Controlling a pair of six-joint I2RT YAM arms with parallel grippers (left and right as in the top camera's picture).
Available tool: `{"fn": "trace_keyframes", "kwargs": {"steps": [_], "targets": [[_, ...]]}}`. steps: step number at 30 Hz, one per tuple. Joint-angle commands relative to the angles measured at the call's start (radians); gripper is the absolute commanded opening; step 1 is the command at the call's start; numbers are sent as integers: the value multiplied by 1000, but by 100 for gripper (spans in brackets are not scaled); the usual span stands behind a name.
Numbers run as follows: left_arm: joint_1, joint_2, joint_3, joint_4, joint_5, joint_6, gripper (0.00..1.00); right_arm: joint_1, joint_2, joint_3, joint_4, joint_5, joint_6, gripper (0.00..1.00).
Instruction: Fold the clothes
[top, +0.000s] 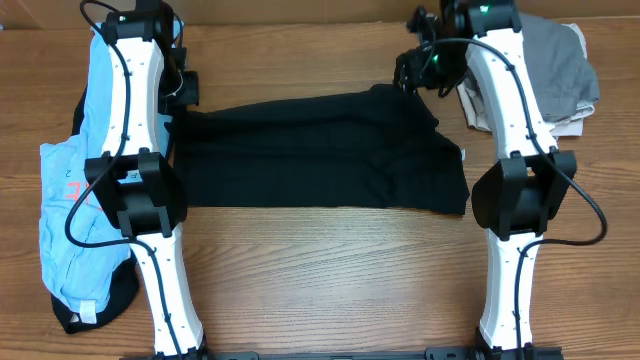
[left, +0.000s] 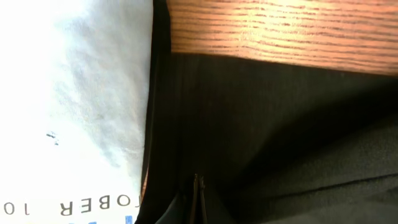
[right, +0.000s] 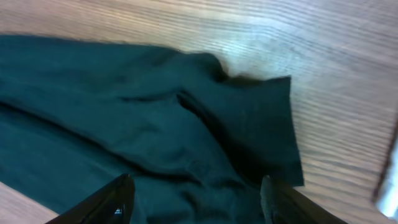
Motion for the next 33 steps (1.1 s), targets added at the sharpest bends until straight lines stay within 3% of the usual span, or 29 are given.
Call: {"fn": "trace_keyframes", "kwargs": {"steps": [1,8,16,21,25,28,33], "targets": [[5,5,22,6,5,21,4,8,-10,-75,45,-22,-69,69],[4,5,22,25,5,21,4,36,-10,-217,197,-50,-192,70],[4,5,22,38,25,18,4,40,-9,-301,386,-50,-192,70],[4,5,22,48,24,18,4,40,-6,-310,399,-50,-192,66],[4,5,22,60,25,18,4,40,-6,-310,396,-66,-190,48],[4,5,22,60,24,18,4,40,-6,-310,389,-97,-184,4],[4,5,22,67,24,18,4,40,-7,-290,365,-103,-183,4]]}}
